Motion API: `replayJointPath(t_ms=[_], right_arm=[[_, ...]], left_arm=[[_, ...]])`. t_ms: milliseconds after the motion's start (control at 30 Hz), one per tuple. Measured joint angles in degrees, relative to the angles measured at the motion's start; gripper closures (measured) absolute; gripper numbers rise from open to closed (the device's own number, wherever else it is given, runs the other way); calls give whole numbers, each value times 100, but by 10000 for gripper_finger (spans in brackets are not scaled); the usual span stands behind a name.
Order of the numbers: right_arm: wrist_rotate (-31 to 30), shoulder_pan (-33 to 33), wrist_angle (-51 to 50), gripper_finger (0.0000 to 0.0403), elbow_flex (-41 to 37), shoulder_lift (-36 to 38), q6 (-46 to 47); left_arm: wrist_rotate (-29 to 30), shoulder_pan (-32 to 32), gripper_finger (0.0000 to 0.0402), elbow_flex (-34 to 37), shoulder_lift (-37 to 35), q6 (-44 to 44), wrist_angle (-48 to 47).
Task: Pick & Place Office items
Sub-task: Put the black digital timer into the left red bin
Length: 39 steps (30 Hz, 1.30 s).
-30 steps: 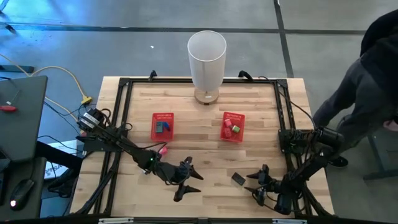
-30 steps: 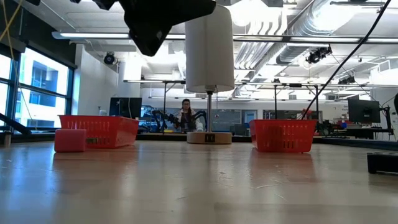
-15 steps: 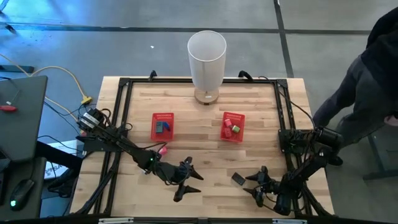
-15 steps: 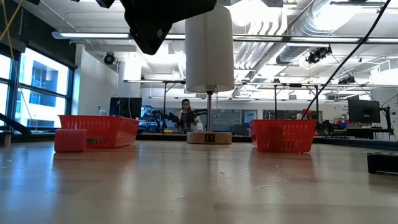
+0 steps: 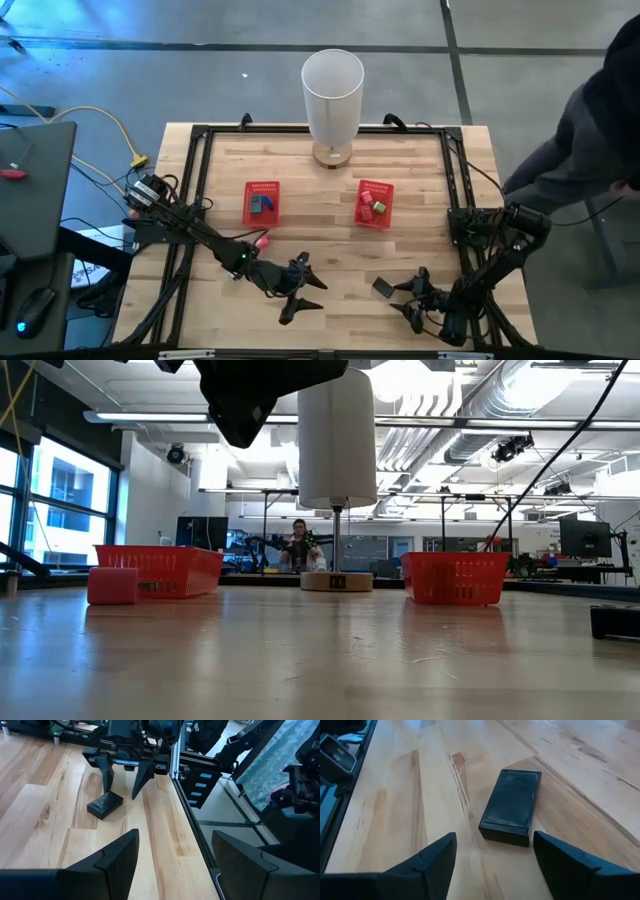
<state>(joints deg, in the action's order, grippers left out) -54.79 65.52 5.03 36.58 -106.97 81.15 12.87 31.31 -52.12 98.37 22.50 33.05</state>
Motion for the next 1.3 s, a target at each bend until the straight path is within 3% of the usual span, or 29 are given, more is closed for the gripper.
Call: replayJointPath(t_ms=[300,567,1300], right_arm=[[-581,39,171,149,15,-581,-238],[-854,-55,904,149,-4,-870,-1480],[-632,-859,1272,149,-4,-950,-1994]], left_arm=[[1,-50,157,0,-1,0,1],[0,-49,157,0,0,0,24],[3,-42,157,0,0,-2,-13]])
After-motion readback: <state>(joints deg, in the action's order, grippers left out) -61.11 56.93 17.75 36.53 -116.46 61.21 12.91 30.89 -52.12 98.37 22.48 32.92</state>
